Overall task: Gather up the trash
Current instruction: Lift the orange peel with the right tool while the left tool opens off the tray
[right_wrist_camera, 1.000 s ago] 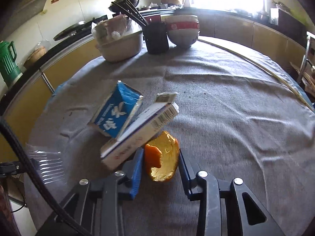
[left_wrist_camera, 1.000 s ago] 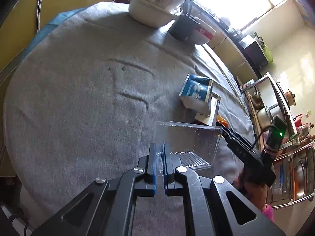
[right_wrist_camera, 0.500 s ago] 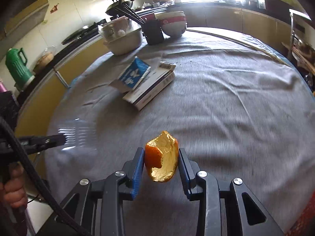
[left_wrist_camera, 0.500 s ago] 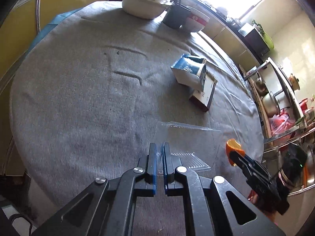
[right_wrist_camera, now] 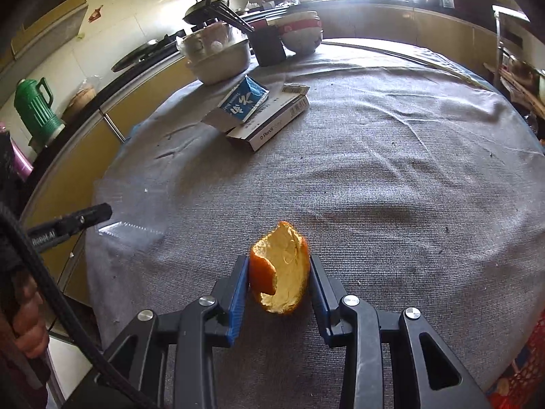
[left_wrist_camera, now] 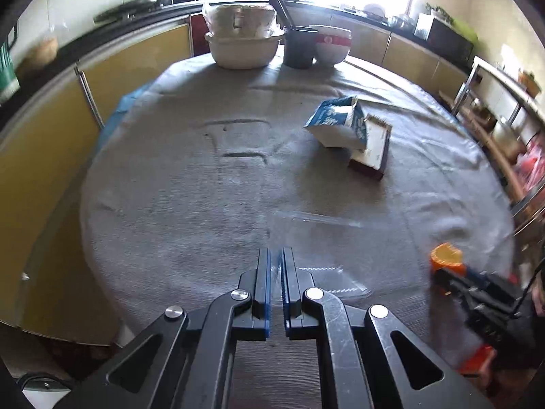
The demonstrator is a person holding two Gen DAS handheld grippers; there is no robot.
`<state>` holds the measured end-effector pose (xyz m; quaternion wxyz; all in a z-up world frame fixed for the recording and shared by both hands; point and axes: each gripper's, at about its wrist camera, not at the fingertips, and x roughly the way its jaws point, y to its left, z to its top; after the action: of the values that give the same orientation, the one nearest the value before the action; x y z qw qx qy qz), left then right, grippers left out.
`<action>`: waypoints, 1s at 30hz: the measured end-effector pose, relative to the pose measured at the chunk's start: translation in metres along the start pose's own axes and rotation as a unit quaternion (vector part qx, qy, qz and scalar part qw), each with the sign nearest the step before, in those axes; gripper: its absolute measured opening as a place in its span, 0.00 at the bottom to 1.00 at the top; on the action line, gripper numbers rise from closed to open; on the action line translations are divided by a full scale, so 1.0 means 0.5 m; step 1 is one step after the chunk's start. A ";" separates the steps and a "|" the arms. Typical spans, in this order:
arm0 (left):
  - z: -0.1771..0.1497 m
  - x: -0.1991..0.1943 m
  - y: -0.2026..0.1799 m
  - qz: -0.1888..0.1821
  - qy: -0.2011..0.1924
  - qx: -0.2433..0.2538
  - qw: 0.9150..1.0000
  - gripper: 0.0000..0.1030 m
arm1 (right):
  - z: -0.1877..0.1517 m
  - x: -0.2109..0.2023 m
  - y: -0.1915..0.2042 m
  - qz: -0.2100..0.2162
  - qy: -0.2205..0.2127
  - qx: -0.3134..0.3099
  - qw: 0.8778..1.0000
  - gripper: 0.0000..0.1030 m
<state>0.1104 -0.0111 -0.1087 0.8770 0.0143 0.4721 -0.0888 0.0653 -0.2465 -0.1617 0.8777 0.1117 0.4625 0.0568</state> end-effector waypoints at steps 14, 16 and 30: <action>-0.018 0.010 0.014 0.014 0.018 0.009 1.000 0.14 | 0.001 0.000 -0.010 0.009 -0.003 0.012 1.000 0.39; -0.022 0.007 0.019 0.007 0.019 0.007 1.000 0.35 | 0.001 0.000 -0.011 0.011 -0.004 0.015 1.000 0.39; -0.048 -0.025 0.071 -0.039 -0.012 0.019 0.999 0.64 | -0.006 -0.006 -0.018 0.017 -0.014 0.027 0.999 0.39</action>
<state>0.0897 0.0283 -0.1138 0.8779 0.0117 0.4601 -0.1321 0.0611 -0.2552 -0.1633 0.8799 0.1440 0.4491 0.0578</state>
